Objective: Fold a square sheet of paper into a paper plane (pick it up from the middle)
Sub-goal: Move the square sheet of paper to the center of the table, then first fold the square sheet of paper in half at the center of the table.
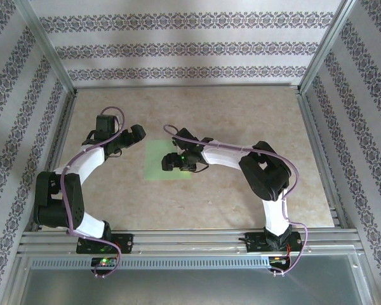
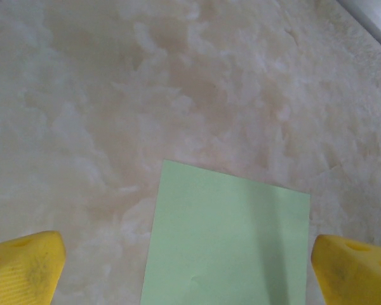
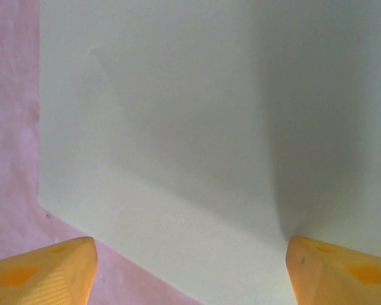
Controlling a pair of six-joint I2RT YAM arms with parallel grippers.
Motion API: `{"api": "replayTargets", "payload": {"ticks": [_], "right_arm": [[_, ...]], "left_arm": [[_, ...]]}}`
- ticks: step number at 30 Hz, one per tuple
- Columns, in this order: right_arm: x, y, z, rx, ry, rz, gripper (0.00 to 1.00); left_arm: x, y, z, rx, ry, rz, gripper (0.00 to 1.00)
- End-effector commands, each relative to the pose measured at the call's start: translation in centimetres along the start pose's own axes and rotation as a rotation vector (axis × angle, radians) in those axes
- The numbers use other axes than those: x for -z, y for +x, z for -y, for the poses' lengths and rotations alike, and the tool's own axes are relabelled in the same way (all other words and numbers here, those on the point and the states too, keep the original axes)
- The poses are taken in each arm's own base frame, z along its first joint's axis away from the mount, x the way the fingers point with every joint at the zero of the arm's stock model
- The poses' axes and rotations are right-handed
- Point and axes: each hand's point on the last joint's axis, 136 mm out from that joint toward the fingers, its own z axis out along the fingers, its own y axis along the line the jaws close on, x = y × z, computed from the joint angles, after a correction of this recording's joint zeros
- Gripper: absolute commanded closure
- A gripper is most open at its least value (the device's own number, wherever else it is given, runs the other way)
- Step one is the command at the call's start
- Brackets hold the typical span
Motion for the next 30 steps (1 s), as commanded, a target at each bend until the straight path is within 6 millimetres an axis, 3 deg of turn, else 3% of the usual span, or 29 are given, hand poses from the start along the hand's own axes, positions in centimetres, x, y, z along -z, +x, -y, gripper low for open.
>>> {"api": "replayTargets", "payload": {"ticks": [1, 4, 7, 9, 12, 20, 30], "right_arm": [[4.7, -3.8, -2.2, -0.064, -0.072, 0.18, 0.19], [9.1, -6.1, -1.8, -0.064, -0.067, 0.322, 0.17], [11.4, -6.5, 1.3, -0.072, -0.004, 0.399, 0.12], [12.4, -6.5, 3.9, -0.066, 0.056, 0.428, 0.03], [13.5, -6.3, 7.7, -0.093, 0.125, 0.443, 0.02], [14.9, -6.4, 12.8, -0.163, 0.189, 0.472, 0.02], [13.7, -6.3, 13.7, -0.203, 0.146, 0.419, 0.02]], "left_arm": [[1.0, 0.9, 0.7, 0.018, -0.036, -0.047, 0.0], [1.5, 2.5, 0.5, 0.013, -0.15, -0.085, 0.0], [1.4, 4.8, 1.4, -0.045, -0.219, -0.153, 0.0], [1.2, 6.0, 2.2, -0.103, -0.263, -0.195, 0.0], [0.4, 7.9, 3.2, -0.161, -0.332, -0.265, 0.0], [-3.0, 12.2, 5.2, -0.281, -0.448, -0.437, 0.01], [-6.4, 13.6, 6.2, -0.314, -0.508, -0.508, 0.1]]}}
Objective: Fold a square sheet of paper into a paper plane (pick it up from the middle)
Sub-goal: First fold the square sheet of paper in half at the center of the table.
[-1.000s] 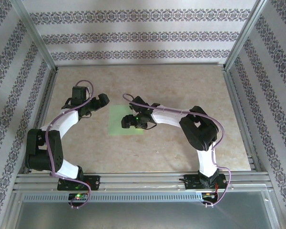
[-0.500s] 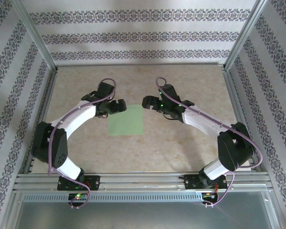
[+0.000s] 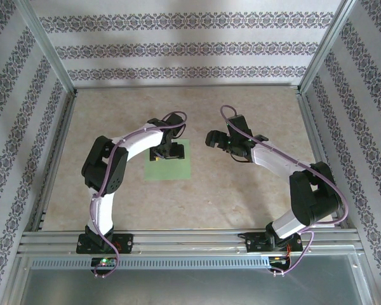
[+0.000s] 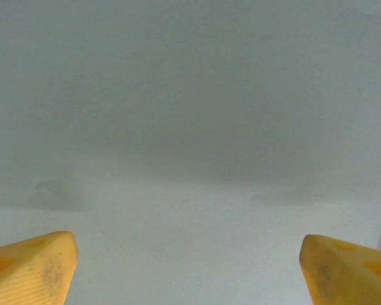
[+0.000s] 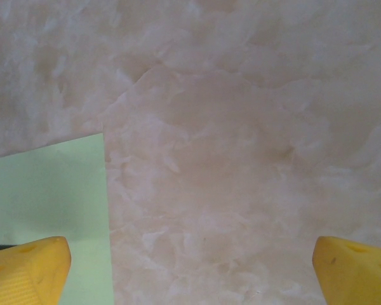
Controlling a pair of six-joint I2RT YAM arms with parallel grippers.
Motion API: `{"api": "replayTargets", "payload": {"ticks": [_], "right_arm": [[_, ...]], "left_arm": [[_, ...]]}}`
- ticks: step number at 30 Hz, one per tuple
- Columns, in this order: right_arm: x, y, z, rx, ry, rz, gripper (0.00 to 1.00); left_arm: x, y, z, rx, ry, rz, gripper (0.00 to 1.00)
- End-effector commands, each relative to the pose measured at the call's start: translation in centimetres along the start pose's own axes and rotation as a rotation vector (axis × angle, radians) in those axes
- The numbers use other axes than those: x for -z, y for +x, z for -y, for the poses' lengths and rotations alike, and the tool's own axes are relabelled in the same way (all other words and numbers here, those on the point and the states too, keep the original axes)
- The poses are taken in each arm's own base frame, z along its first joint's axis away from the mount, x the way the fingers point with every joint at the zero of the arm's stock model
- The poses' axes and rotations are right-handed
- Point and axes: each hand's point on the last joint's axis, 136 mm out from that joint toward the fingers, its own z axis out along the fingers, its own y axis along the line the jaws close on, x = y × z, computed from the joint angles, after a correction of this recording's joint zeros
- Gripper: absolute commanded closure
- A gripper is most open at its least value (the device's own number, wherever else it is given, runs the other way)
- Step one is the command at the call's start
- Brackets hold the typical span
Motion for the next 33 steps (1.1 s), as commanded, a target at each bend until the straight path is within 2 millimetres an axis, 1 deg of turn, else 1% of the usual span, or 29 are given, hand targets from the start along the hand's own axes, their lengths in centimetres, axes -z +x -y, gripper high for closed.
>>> {"api": "replayTargets", "payload": {"ticks": [1, 12, 20, 25, 29, 33], "right_arm": [[-0.5, 0.5, -0.1, -0.003, -0.023, -0.025, 0.02], [-0.9, 0.6, -0.5, -0.013, -0.041, -0.04, 0.02], [-0.5, 0.4, -1.2, -0.015, -0.069, -0.046, 0.02], [-0.7, 0.5, -1.3, -0.023, -0.069, -0.054, 0.02], [-0.9, 0.7, -1.4, -0.036, -0.072, -0.063, 0.02], [-1.0, 0.8, -1.6, -0.039, -0.078, -0.068, 0.02]], "left_arm": [[0.1, 0.5, -0.6, -0.004, -0.067, -0.036, 0.1], [-1.7, 0.7, -0.7, -0.009, -0.095, -0.065, 0.18], [-3.5, 2.0, -1.3, 0.012, -0.102, -0.102, 0.22], [-4.3, 2.9, -1.7, 0.016, -0.105, -0.121, 0.24], [-4.8, 3.4, -2.1, 0.019, -0.106, -0.131, 0.25], [-4.7, 3.5, -2.2, 0.024, -0.095, -0.131, 0.26]]}}
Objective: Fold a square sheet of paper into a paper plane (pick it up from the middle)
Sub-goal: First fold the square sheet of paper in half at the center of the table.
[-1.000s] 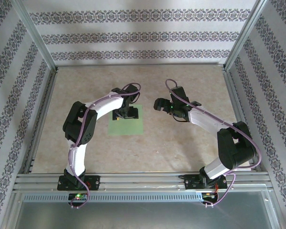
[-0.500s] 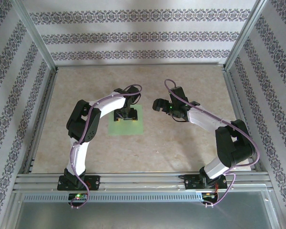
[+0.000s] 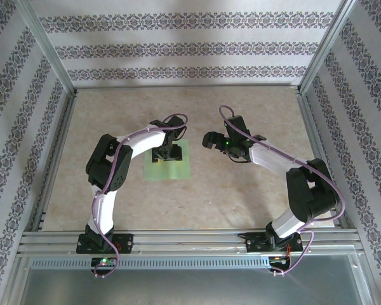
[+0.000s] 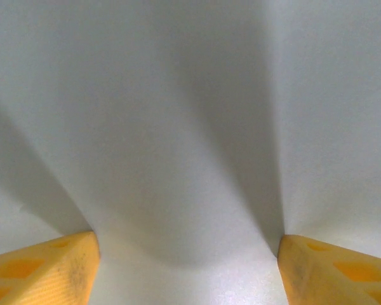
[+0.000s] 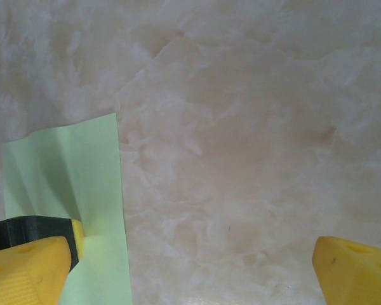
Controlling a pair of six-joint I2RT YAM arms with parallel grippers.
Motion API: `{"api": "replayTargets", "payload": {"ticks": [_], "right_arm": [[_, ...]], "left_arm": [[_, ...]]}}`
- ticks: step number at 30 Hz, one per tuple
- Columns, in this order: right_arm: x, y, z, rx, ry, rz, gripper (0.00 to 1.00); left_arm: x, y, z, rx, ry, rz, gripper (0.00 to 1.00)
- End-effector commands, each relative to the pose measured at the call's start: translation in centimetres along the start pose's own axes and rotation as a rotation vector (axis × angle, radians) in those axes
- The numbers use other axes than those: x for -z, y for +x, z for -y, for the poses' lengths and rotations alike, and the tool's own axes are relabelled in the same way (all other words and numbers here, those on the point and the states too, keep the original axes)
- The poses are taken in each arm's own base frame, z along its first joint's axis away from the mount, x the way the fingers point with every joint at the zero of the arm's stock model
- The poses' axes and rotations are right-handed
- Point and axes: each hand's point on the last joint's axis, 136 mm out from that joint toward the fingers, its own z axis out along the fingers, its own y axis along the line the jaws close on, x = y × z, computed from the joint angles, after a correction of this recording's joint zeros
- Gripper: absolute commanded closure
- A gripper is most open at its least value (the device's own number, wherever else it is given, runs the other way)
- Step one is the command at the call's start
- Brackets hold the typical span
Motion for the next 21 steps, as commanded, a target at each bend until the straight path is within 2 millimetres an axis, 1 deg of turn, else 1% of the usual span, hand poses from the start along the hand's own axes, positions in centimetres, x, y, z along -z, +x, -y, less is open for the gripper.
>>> {"api": "replayTargets", "payload": {"ticks": [1, 6, 8, 10, 13, 16, 17, 19, 21], "right_arm": [[-0.1, -0.3, -0.8, -0.012, -0.02, -0.006, 0.02], [-0.1, -0.2, -1.0, -0.011, -0.023, -0.008, 0.02], [-0.1, -0.1, -1.1, -0.013, -0.023, -0.009, 0.02], [0.0, -0.2, -1.1, -0.014, -0.024, -0.005, 0.02], [0.3, -0.5, -1.2, -0.015, -0.024, 0.011, 0.02], [1.4, -1.4, -1.0, -0.022, -0.034, 0.067, 0.02], [1.7, -1.7, -0.9, -0.026, -0.042, 0.086, 0.02], [2.5, -2.2, -0.9, -0.032, -0.063, 0.122, 0.02], [3.5, -2.7, -0.9, -0.032, -0.081, 0.16, 0.02]], "left_arm": [[-2.7, 3.1, -1.9, 0.006, -0.066, -0.11, 0.26], [-1.9, 2.5, -1.7, 0.015, -0.029, -0.085, 0.3], [-1.3, 2.2, -1.5, 0.015, -0.012, -0.067, 0.33], [-0.7, 1.8, -1.2, 0.015, 0.016, -0.049, 0.39], [0.8, 1.1, -0.3, 0.013, 0.101, -0.014, 0.52], [3.1, 0.4, 1.0, 0.002, 0.254, 0.024, 0.66], [3.8, 0.3, 1.4, 0.001, 0.306, 0.031, 0.69], [5.6, 0.1, 2.6, 0.002, 0.434, 0.05, 0.72], [7.7, 0.0, 4.4, -0.007, 0.575, 0.067, 0.75]]}}
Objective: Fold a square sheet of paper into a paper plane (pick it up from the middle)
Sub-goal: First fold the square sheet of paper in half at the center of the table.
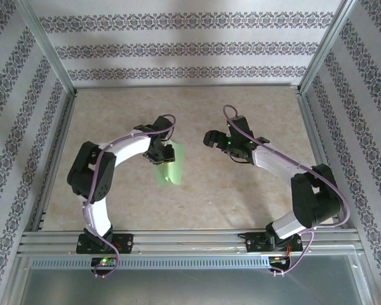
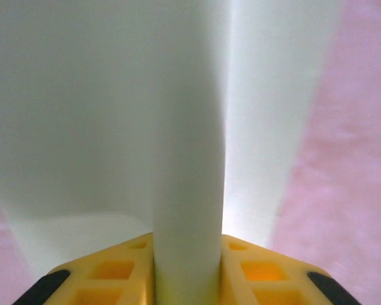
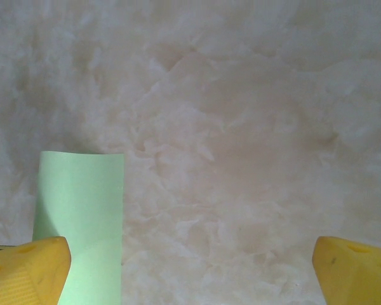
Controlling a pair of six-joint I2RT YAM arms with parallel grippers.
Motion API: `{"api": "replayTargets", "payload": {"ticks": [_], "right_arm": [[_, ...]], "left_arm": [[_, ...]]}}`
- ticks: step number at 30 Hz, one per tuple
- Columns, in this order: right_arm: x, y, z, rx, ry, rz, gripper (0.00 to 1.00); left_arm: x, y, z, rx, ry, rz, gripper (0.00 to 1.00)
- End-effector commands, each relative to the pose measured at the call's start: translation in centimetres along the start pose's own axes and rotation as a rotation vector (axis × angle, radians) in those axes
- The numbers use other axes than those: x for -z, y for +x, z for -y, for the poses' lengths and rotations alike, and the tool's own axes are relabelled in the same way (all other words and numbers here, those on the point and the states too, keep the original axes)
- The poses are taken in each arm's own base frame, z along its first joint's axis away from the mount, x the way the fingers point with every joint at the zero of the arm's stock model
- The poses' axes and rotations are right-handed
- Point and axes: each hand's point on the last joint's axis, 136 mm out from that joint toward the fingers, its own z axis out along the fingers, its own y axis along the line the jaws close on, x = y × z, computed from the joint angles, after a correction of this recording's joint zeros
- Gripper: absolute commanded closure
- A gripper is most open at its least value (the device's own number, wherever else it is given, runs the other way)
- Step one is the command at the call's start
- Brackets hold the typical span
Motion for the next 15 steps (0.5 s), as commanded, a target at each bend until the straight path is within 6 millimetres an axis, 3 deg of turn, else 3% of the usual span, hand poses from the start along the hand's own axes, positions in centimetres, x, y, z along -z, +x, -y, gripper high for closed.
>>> {"api": "replayTargets", "payload": {"ticks": [1, 4, 7, 9, 15], "right_arm": [[2.0, -2.1, -0.6, -0.006, -0.044, 0.113, 0.02], [3.0, -2.5, -0.7, -0.001, -0.067, 0.151, 0.02], [3.5, -2.4, -0.9, 0.002, -0.098, 0.17, 0.02], [3.4, -2.1, -0.9, -0.001, -0.114, 0.165, 0.02], [2.5, -1.0, -0.6, -0.029, -0.126, 0.119, 0.02]], "left_arm": [[3.6, -1.2, 5.9, -0.05, 0.33, 0.05, 0.75], [5.7, -1.5, 9.4, -0.053, 0.539, 0.069, 0.76], [6.7, -2.0, 11.2, -0.038, 0.673, 0.098, 0.76], [5.9, -2.2, 10.9, -0.021, 0.671, 0.107, 0.75], [0.5, -1.5, 6.8, 0.041, 0.465, 0.073, 0.75]]}}
